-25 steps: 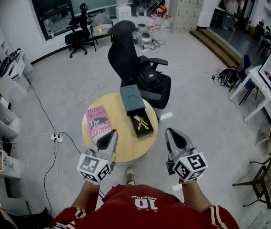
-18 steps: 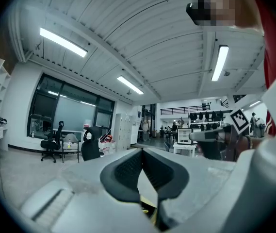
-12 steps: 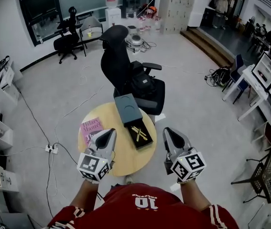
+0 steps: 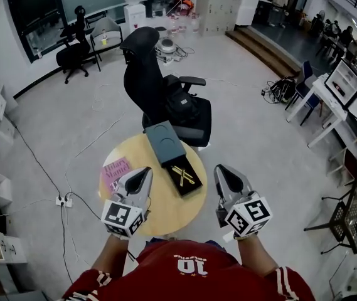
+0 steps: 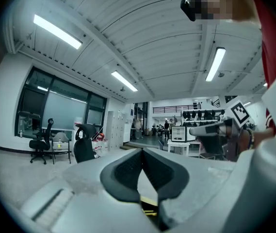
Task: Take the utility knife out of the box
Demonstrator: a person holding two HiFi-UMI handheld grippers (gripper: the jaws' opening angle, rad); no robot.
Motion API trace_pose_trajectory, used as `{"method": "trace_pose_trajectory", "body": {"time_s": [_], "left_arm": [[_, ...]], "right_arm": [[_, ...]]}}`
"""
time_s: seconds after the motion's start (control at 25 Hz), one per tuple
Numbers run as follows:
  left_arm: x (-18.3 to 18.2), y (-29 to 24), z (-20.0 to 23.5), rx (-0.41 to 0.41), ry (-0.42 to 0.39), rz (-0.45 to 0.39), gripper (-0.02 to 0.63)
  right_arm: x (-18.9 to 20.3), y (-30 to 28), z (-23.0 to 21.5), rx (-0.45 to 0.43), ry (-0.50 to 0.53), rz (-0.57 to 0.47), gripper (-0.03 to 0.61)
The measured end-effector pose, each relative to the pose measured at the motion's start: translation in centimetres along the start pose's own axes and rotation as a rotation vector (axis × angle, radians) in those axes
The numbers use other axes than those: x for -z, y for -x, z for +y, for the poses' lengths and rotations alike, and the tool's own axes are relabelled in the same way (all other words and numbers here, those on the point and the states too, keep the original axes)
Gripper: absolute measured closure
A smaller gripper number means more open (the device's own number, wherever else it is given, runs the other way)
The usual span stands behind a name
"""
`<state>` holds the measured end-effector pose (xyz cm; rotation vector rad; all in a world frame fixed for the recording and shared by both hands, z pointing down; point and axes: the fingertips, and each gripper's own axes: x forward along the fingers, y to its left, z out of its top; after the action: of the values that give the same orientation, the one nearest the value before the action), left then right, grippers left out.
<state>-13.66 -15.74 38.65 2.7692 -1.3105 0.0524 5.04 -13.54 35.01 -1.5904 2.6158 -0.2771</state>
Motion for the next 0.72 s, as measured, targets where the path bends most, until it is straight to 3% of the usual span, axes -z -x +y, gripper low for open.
{"method": "trace_pose_trajectory", "body": {"time_s": [0.32,0.72], "left_arm": [[0.9,-0.5,0.8,0.037,0.045,-0.020,0.611],[1.2,-1.1,3.1,-0.078,0.069,-0.042,0.611]], "right_arm": [[0.7,-1.5,0.2,-0.005,0.015,0.018,0.581],[0.8,-4.8,-0.3,-0.107,0.025,0.029,0.581]]}}
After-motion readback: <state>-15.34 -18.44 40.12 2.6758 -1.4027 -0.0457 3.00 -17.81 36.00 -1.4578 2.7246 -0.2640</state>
